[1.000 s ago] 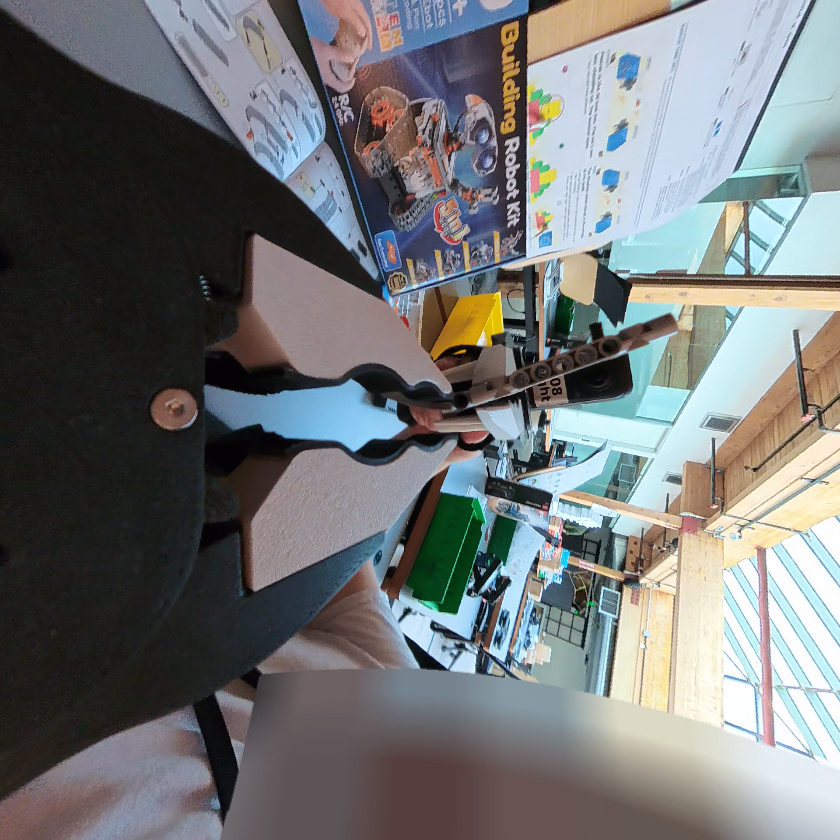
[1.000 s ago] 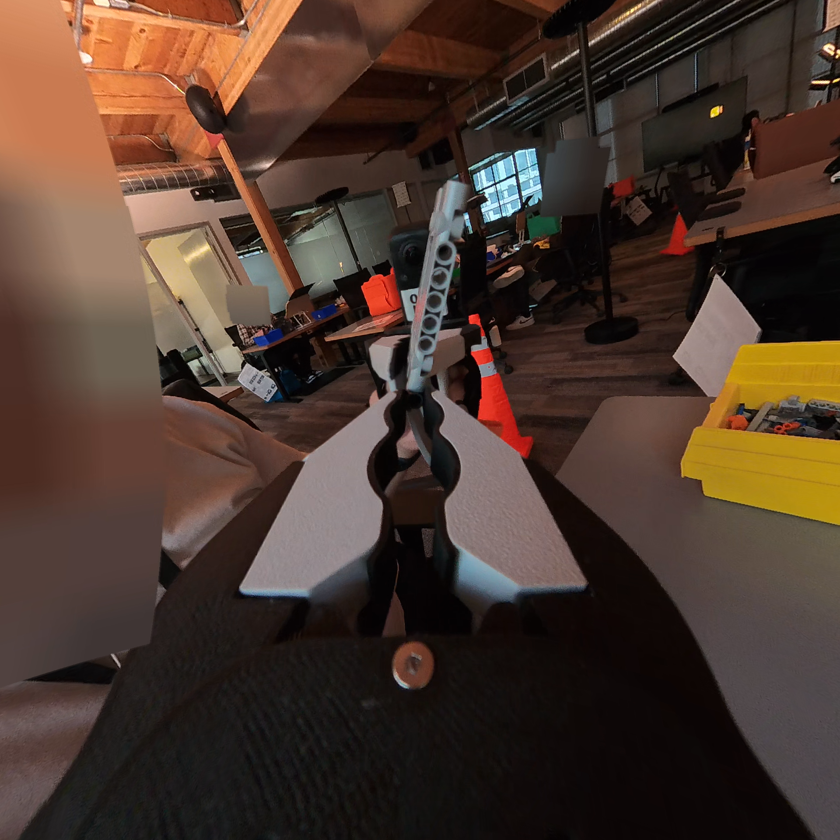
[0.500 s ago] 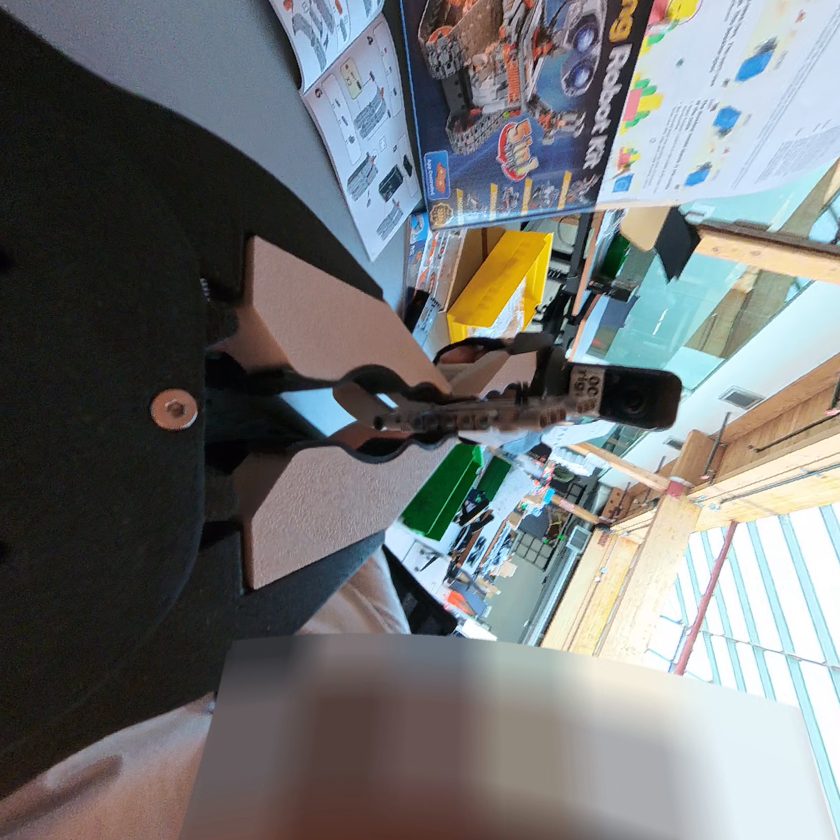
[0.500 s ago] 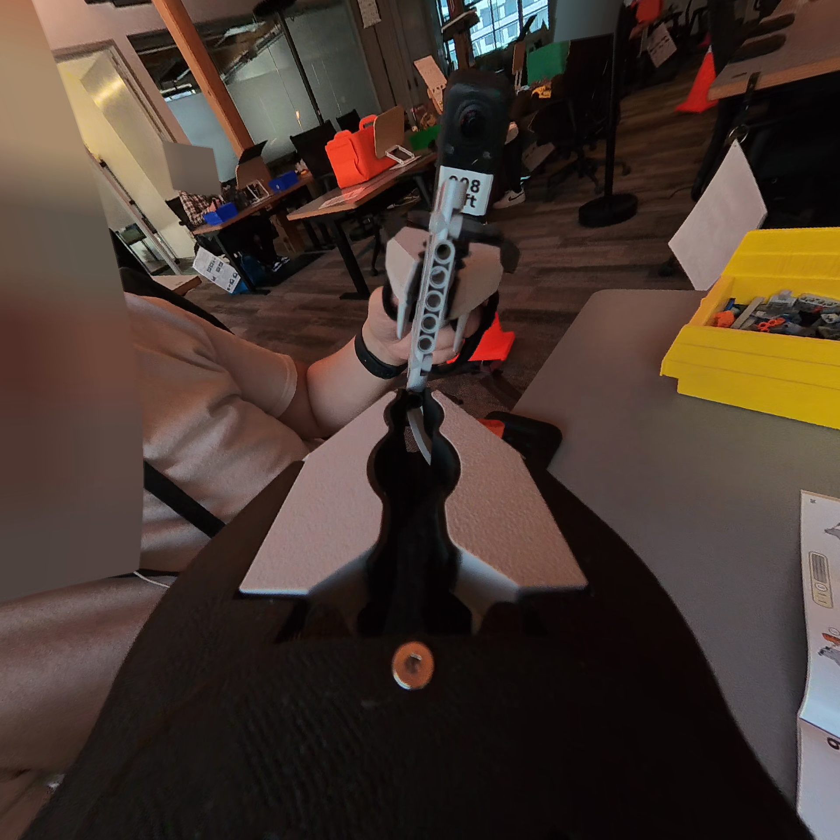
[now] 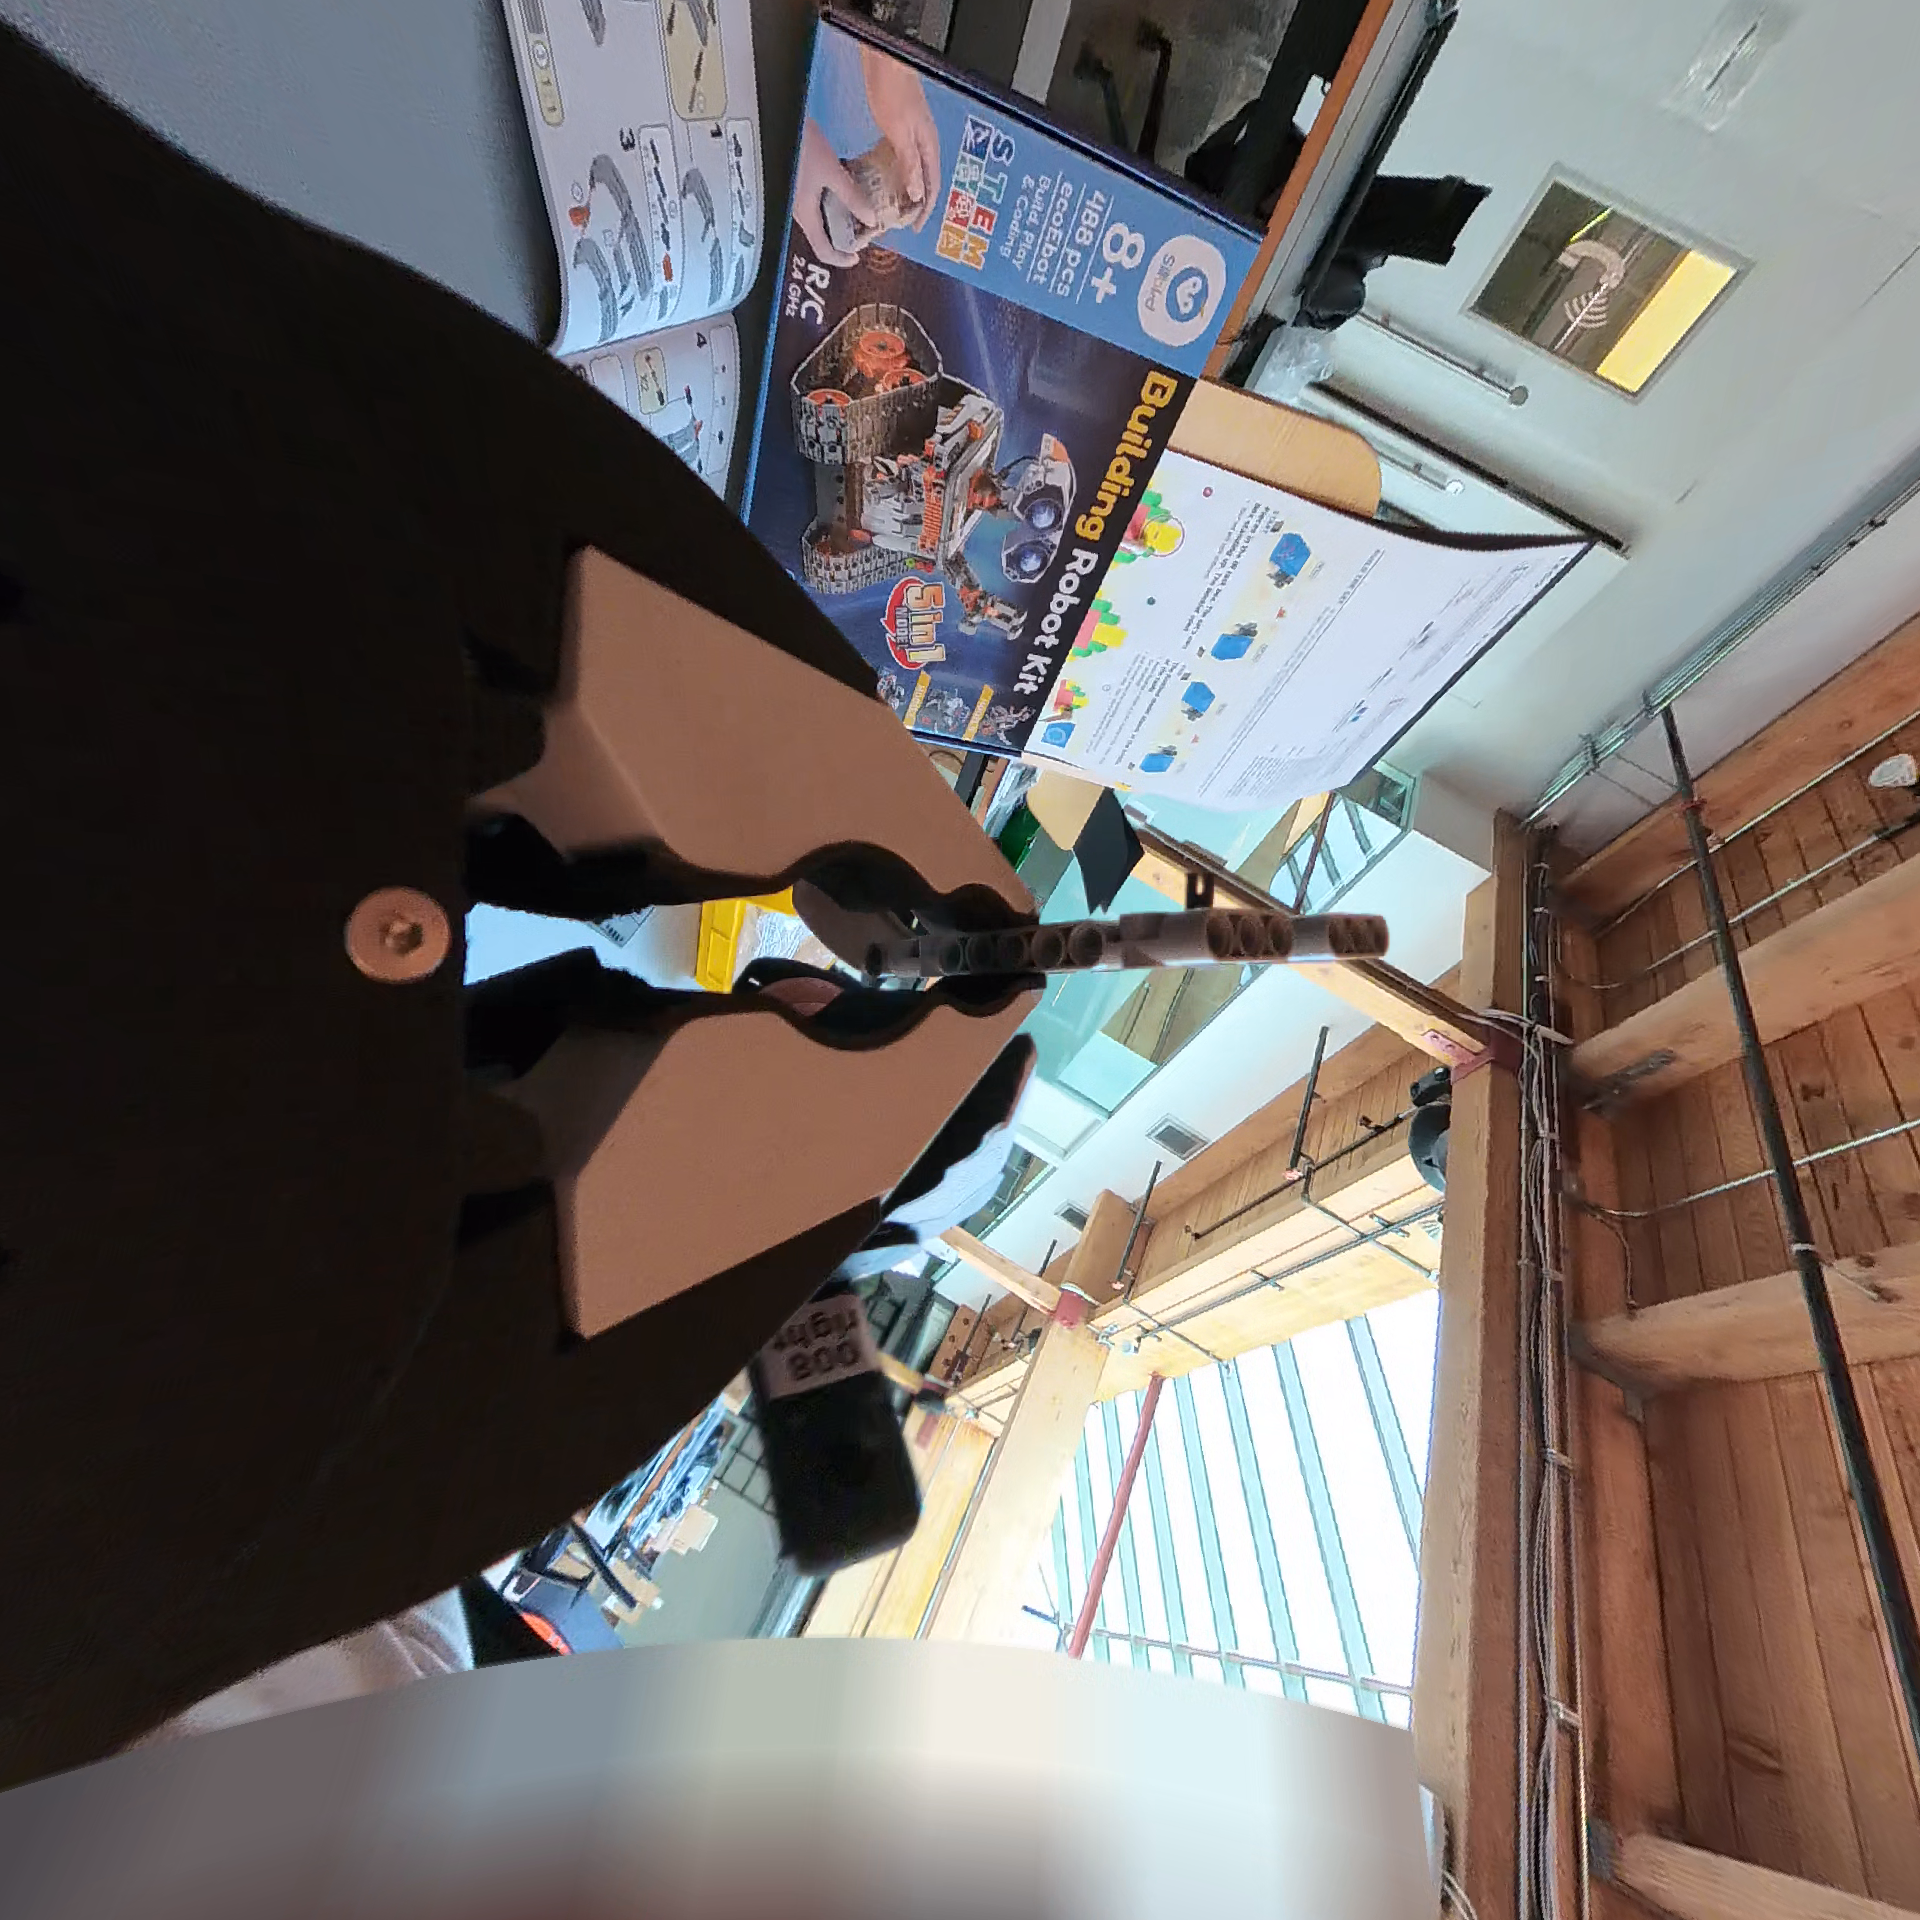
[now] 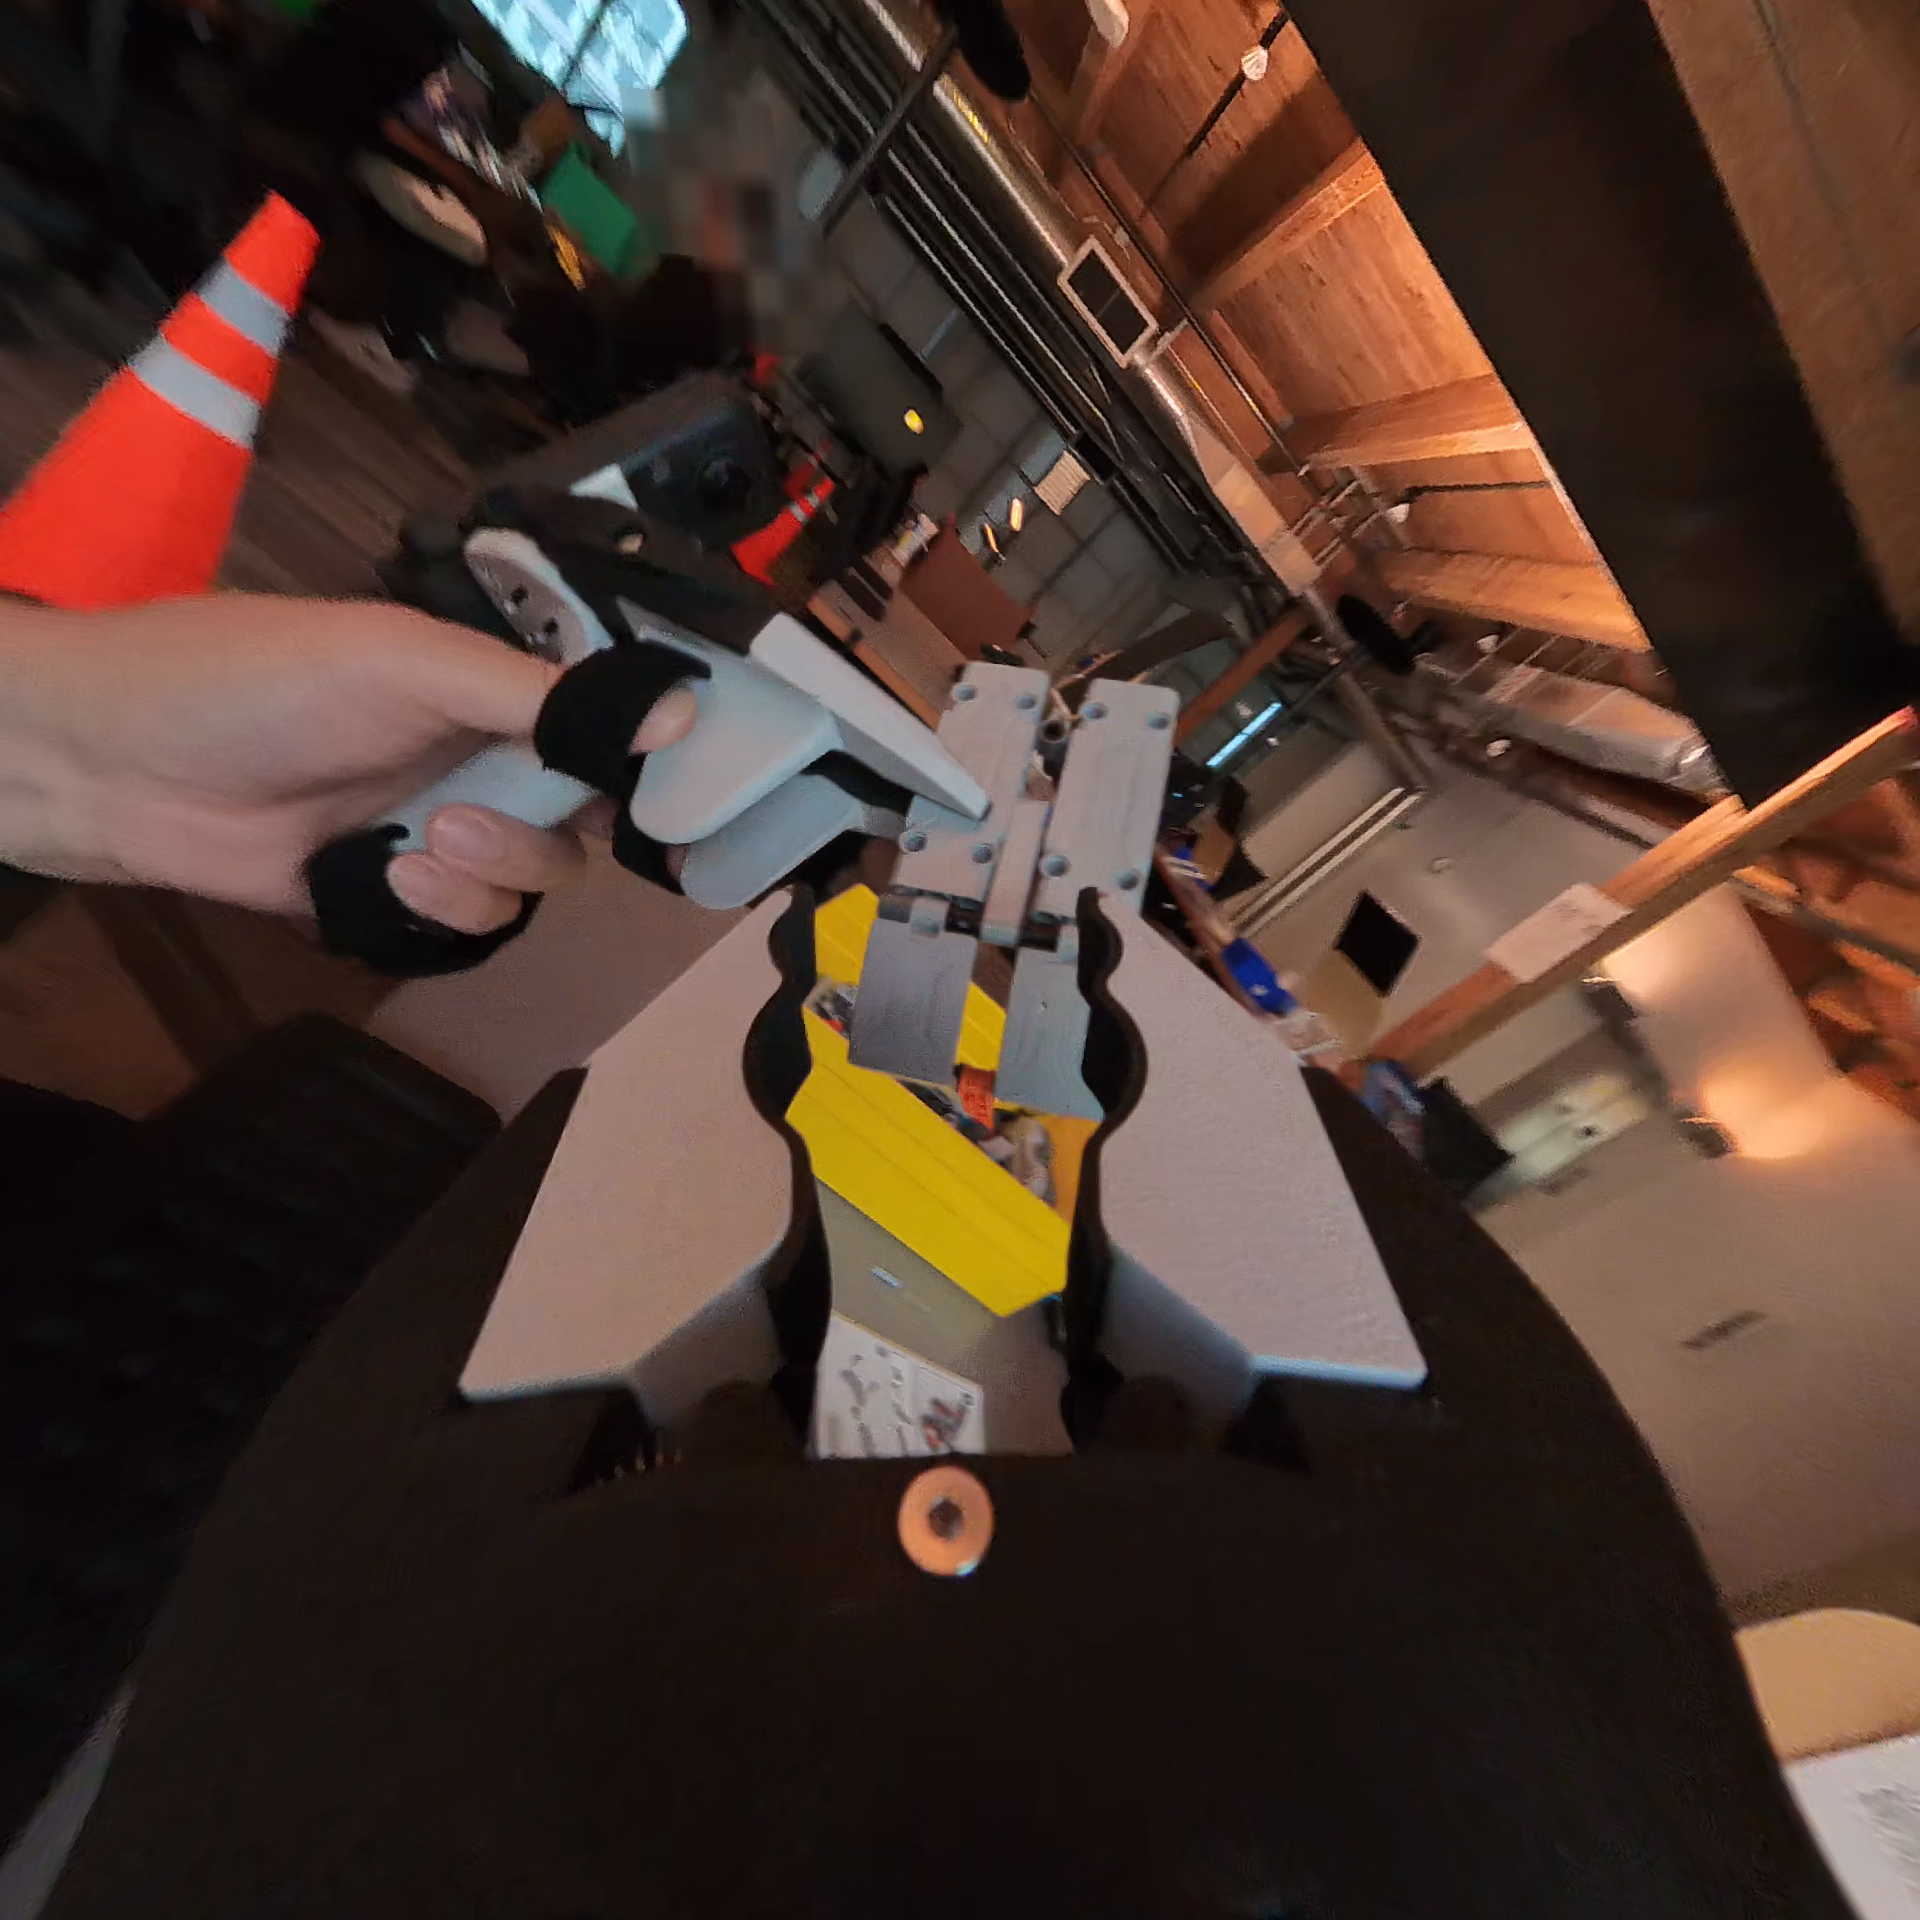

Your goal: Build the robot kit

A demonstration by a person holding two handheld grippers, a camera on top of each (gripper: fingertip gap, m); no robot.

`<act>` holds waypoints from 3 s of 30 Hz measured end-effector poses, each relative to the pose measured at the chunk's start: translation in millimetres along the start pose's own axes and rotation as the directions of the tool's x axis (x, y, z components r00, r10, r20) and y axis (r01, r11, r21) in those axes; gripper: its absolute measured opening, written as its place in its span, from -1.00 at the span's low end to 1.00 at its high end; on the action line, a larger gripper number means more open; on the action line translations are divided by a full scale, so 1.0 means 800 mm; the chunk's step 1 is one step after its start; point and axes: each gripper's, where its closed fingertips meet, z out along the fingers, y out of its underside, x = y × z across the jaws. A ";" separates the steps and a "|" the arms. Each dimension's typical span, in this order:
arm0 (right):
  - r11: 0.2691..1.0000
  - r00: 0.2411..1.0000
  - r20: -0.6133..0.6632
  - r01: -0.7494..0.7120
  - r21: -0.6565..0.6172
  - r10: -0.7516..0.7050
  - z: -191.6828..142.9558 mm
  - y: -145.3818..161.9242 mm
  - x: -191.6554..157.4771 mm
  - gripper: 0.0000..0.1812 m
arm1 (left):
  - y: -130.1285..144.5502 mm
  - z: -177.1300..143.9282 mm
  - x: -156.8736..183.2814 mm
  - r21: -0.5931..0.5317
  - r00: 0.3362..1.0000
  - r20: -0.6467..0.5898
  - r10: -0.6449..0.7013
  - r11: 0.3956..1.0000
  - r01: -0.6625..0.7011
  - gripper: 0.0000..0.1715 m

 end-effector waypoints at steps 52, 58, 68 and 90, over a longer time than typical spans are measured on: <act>0.962 0.929 -0.260 0.236 -0.138 -0.265 0.009 -0.012 0.009 -0.71 | -0.007 0.010 0.040 0.088 0.987 0.026 0.158 0.983 -0.159 -0.95; 0.978 0.946 -0.254 0.178 -0.112 -0.201 0.008 -0.015 0.011 -0.67 | -0.006 0.009 0.040 0.084 0.986 0.019 0.165 0.983 -0.166 -0.94; 0.976 0.951 -0.233 0.176 -0.128 -0.202 0.009 -0.013 0.008 -0.67 | 0.003 0.010 0.040 0.068 0.978 0.032 0.206 0.976 -0.208 -0.94; 0.977 0.945 -0.249 0.213 -0.017 -0.211 -0.001 -0.032 0.012 -0.38 | 0.003 0.004 0.034 0.081 0.976 0.031 0.215 0.973 -0.217 -0.94</act>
